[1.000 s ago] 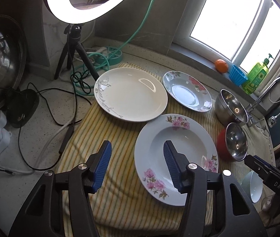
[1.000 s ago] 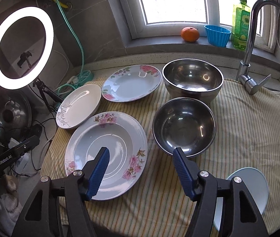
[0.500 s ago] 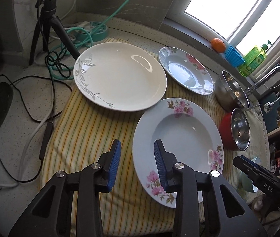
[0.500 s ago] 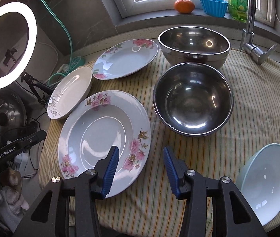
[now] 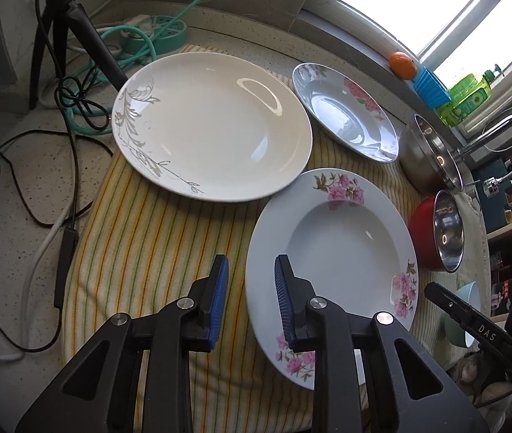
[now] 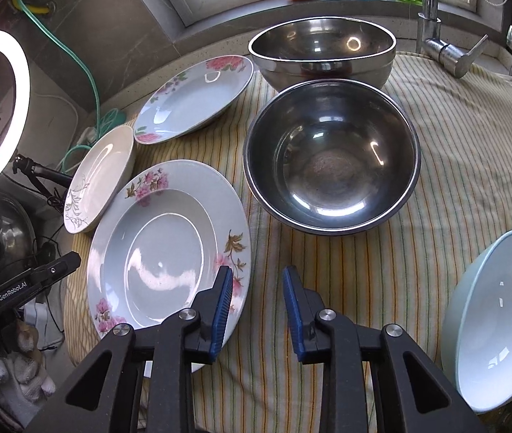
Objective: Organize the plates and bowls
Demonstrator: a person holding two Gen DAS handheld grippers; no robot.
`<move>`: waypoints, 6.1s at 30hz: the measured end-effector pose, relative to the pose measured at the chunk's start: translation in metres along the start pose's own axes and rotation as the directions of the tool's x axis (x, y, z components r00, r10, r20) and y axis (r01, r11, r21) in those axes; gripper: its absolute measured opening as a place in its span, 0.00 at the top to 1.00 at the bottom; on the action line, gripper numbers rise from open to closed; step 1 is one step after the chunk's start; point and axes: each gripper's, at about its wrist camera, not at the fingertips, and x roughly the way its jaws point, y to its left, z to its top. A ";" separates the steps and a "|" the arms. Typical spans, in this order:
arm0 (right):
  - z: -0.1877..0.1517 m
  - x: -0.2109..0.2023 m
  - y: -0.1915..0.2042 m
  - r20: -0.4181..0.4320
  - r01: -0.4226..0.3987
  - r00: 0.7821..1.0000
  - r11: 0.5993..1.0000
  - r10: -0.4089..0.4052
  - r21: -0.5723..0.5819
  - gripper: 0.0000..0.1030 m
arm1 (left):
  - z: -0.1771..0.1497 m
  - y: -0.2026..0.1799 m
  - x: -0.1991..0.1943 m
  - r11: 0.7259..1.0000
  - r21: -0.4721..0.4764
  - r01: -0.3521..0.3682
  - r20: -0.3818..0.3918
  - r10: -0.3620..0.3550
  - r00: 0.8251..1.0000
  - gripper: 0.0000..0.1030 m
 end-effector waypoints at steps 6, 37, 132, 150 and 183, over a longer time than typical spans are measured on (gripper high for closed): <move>0.000 0.005 0.002 -0.017 -0.020 1.000 1.000 0.020 0.007 0.77 | 0.002 -0.001 0.007 1.000 0.001 0.001 -0.015 -0.001 1.000 0.76; 0.007 0.025 -0.001 -0.079 -0.097 0.992 0.995 0.099 0.026 0.84 | 0.007 -0.008 0.026 1.000 0.010 0.007 -0.051 -0.006 0.999 0.86; -0.039 0.002 -0.007 -0.155 -0.084 0.985 0.996 0.081 -0.008 0.83 | -0.029 -0.011 0.009 1.000 0.024 0.008 -0.065 -0.006 0.998 0.85; -0.030 -0.009 -0.011 -0.123 -0.052 0.991 0.998 0.047 -0.033 0.83 | -0.023 -0.010 -0.007 1.000 0.016 -0.007 -0.006 0.007 1.000 0.86; 0.053 -0.056 0.072 -0.011 -0.204 0.978 0.929 0.211 -0.308 0.72 | -0.023 0.024 -0.049 0.980 -0.191 -0.050 0.134 0.076 0.988 0.86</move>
